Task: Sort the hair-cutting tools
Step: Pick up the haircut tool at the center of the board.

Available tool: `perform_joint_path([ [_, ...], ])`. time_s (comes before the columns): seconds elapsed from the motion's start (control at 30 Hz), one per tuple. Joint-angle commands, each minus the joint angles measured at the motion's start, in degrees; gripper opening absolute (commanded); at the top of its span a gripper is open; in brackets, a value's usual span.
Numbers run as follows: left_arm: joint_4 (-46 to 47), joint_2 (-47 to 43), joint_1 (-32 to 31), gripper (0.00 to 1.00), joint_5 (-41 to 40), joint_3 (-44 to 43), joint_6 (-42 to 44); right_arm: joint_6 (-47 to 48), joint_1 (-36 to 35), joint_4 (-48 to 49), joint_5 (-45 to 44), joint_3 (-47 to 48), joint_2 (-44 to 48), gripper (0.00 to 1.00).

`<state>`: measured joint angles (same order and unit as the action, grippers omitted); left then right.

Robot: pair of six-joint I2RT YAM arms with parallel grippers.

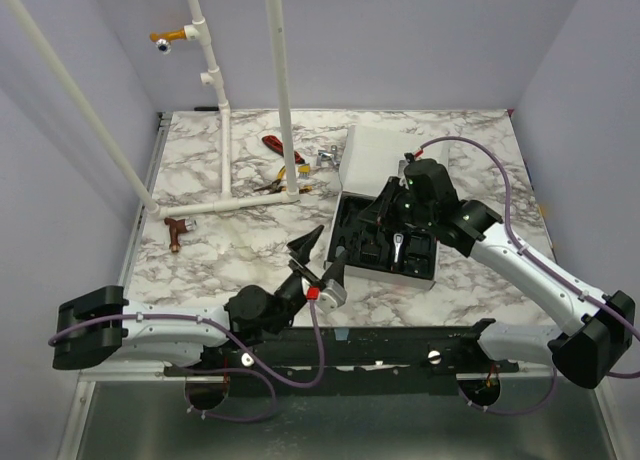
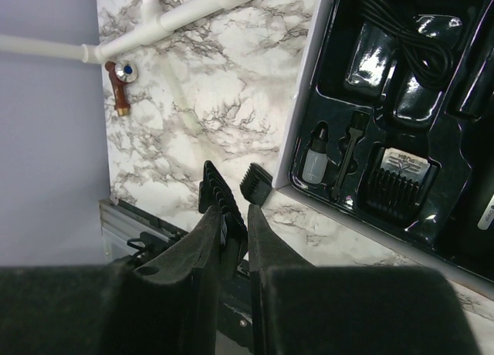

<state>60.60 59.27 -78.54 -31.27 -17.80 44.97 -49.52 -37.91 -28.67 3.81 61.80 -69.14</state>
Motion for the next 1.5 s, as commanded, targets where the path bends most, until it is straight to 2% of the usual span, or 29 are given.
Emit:
perform_joint_path([
  [0.0,5.16,4.73,-1.09,0.68,4.41,-2.74,10.84,-1.17,-0.14,-1.38,0.67,0.53,0.77,0.01],
  [0.17,5.77,9.36,-1.48,0.52,6.01,-3.42,12.46,-2.75,-0.14,-0.1,2.3,0.25,0.34,0.01],
  [0.37,3.76,11.27,-1.44,0.52,7.35,-3.99,9.85,-3.74,-0.11,1.55,3.64,0.75,-0.53,0.01],
  [0.5,4.25,11.54,-0.06,0.44,7.64,-4.02,7.12,-4.92,-0.12,2.96,5.59,0.88,-1.05,0.01],
  [0.8,-2.7,11.08,1.91,0.48,8.68,-5.74,4.62,-7.12,-0.1,4.49,7.65,-0.1,-0.28,0.01],
  [0.97,-4.58,12.54,3.16,0.46,7.92,-6.7,4.68,-7.32,-0.15,4.41,7.69,-0.45,1.16,0.01],
  [1.2,-3.93,14.91,4.36,0.36,5.73,-8.99,8.33,-7.42,-0.14,4.22,8.04,-1.1,2.41,0.01],
  [1.3,0.89,18.44,4.4,0.31,3.68,-10.09,12.81,-7.54,-0.15,4.43,8.17,-1.55,2.69,0.01],
  [1.47,4.54,21.49,4.38,0.23,2.26,-11.01,14.63,-7.67,-0.14,4.67,8.23,-2.22,3.12,0.01],
])
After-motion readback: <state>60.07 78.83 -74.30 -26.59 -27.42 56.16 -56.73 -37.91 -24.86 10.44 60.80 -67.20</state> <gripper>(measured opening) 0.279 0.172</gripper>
